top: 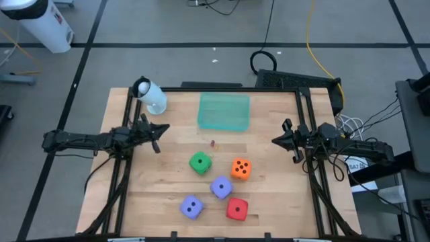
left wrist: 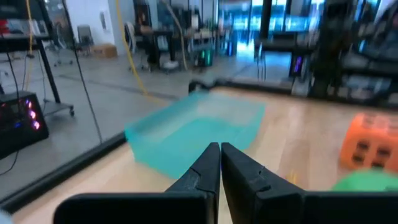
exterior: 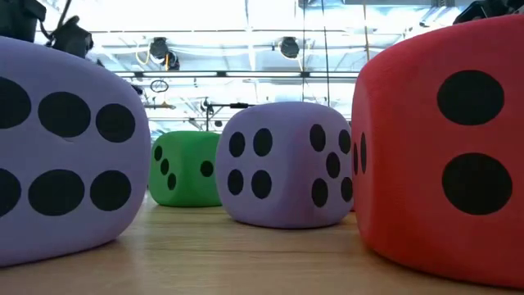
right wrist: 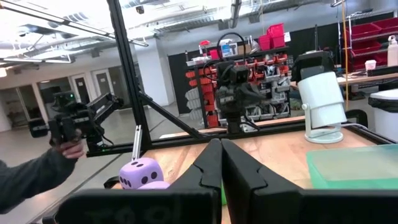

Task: Pick & Place Dice
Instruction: Put the big orange dice into the bin

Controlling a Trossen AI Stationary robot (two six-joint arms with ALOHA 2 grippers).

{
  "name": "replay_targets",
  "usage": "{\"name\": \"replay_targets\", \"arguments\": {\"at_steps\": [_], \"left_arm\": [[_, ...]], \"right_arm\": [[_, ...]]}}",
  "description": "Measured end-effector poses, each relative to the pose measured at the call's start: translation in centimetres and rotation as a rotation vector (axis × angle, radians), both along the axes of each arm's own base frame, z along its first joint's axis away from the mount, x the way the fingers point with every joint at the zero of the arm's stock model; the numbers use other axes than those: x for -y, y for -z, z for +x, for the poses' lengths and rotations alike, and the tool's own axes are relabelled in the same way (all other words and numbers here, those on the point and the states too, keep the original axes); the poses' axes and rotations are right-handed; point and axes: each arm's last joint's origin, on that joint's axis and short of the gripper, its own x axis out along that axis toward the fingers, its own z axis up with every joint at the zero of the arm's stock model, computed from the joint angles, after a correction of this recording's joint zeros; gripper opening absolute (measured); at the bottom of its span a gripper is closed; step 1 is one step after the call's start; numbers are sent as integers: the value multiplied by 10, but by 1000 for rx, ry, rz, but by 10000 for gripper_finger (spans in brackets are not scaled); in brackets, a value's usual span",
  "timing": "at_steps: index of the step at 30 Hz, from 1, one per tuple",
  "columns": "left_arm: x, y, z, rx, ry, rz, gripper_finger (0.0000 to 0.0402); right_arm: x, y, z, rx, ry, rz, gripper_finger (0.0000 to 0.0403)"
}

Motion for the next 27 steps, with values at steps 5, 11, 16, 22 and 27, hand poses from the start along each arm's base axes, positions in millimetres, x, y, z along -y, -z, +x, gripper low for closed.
{"name": "replay_targets", "arguments": {"at_steps": [5,11,16,22,27], "left_arm": [[-1,-11,-1,91,-30,48,26],[-1,-10,-1,59,-42,69,26],[-1,-9,-1,64,-41,48,26],[-4,-9,-2,16,-155,113,26],[-6,-7,-3,-36,-238,155,26]], "right_arm": [[0,0,0,8,12,-59,0],[1,0,0,17,55,-110,0],[5,-5,-1,60,182,-87,0],[8,-9,3,18,281,-67,6],[11,-52,17,-48,308,-99,8]]}}
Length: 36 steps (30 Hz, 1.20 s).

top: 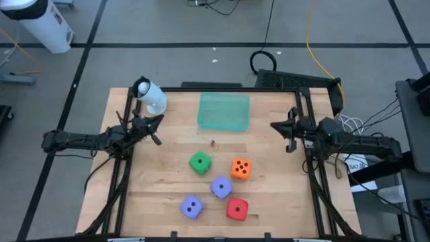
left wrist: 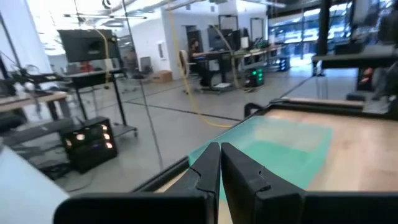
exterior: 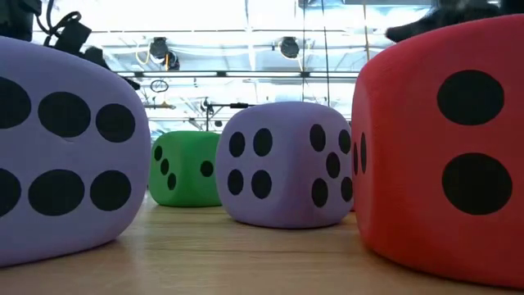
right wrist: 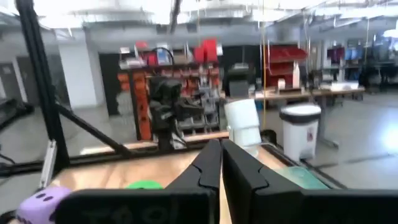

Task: Pick & Place Dice
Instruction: Put the big orange dice into the bin

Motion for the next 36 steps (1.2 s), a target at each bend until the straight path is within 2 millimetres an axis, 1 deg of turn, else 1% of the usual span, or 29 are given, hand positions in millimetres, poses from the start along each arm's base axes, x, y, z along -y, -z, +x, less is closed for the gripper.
{"name": "replay_targets", "arguments": {"at_steps": [2,6,8,10,12,14,15,19,21,24,26,28,31,32,36], "left_arm": [[0,2,0,-18,-7,-11,26],[0,7,1,-72,-7,-11,26],[0,8,1,-83,-7,-11,26],[0,9,2,-78,-7,-23,26],[0,10,2,-82,-7,-33,26],[0,10,2,-82,-7,-33,26],[0,10,2,-84,-7,-36,26],[0,11,2,-77,-6,-62,26],[0,13,1,-84,-6,-74,26],[0,13,1,-87,-7,-76,26],[0,13,1,-90,-7,-75,26],[0,13,1,-91,-7,-73,26],[0,13,1,-90,-6,-74,26],[0,13,1,-91,-6,-74,26],[0,13,1,-90,-6,-74,26]], "right_arm": [[1,-8,13,-97,-4,14,9],[-2,-45,37,-198,17,-9,9],[-4,-58,50,-291,23,-29,9],[-8,-66,62,-395,17,-31,12],[-12,-75,74,-483,-8,-25,26],[-18,-86,84,-527,-33,-7,51],[-21,-87,89,-566,-33,2,67],[-36,-78,109,-723,-26,41,148],[-44,-75,117,-749,-37,75,195],[-57,-65,130,-800,-71,63,265],[-65,-56,138,-841,-81,72,305],[-72,-52,145,-855,-86,95,342],[-84,-46,152,-883,-104,107,383],[-88,-43,153,-906,-112,103,391],[-101,-36,158,-979,-77,138,393]]}}
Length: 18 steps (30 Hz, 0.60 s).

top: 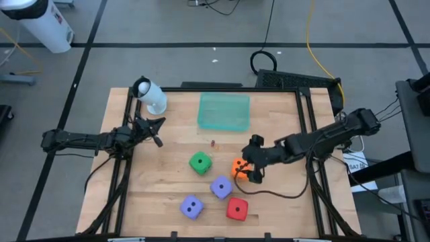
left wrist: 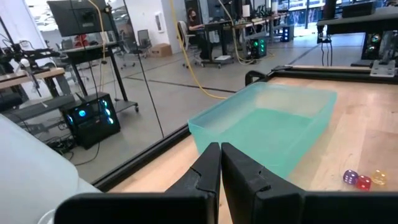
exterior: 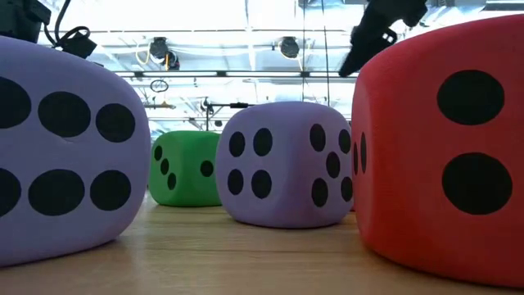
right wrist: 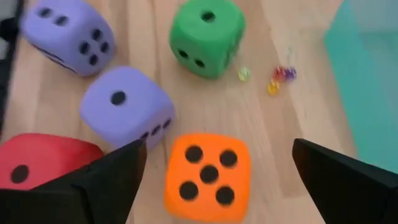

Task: Pick & Place Dice
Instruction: Put the big orange dice into the bin

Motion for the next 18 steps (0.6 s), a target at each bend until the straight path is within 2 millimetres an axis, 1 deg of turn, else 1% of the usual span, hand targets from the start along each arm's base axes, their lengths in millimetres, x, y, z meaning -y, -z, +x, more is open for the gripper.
{"name": "replay_targets", "arguments": {"at_steps": [5,11,18], "left_arm": [[0,0,0,11,0,-14,26],[0,0,0,14,1,-21,26],[0,3,0,-28,1,-6,26]], "right_arm": [[-7,18,7,-122,54,12,397],[-9,35,17,-201,51,-20,400],[-4,42,22,-233,44,-27,400]]}}
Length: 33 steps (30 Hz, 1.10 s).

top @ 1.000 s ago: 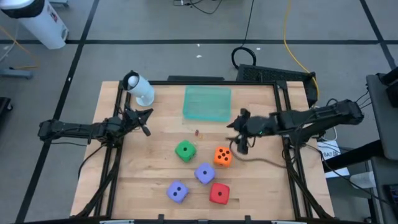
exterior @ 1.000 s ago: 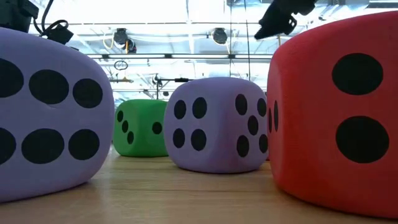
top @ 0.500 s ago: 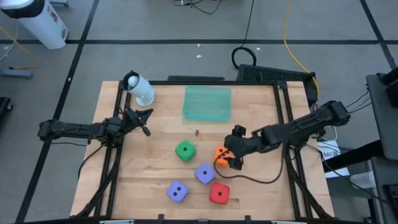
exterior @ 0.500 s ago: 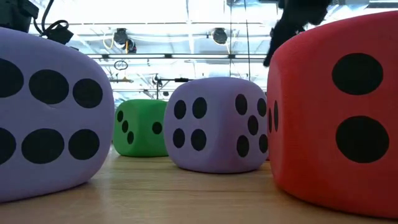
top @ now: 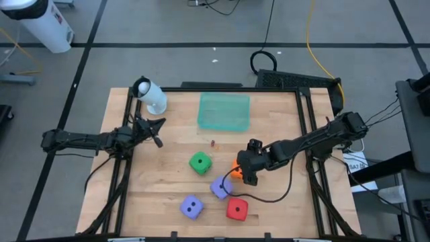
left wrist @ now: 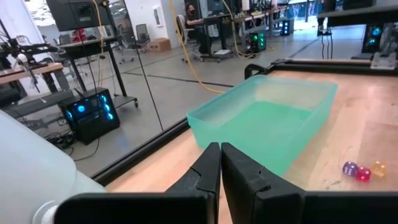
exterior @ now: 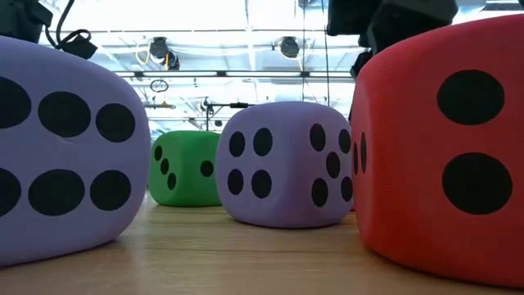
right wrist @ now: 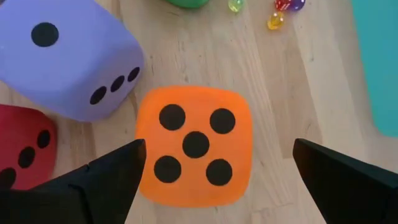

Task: Pick & Place Dice
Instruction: Put the big orange dice into the bin

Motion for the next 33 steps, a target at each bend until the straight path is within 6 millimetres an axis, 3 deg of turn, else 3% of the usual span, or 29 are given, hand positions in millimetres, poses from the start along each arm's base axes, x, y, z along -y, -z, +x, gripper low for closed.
{"name": "replay_targets", "arguments": {"at_steps": [18,33], "left_arm": [[0,0,0,-5,1,10,26],[0,0,0,-7,0,12,26]], "right_arm": [[4,24,-1,29,-10,79,400],[18,17,1,27,31,49,400]]}}
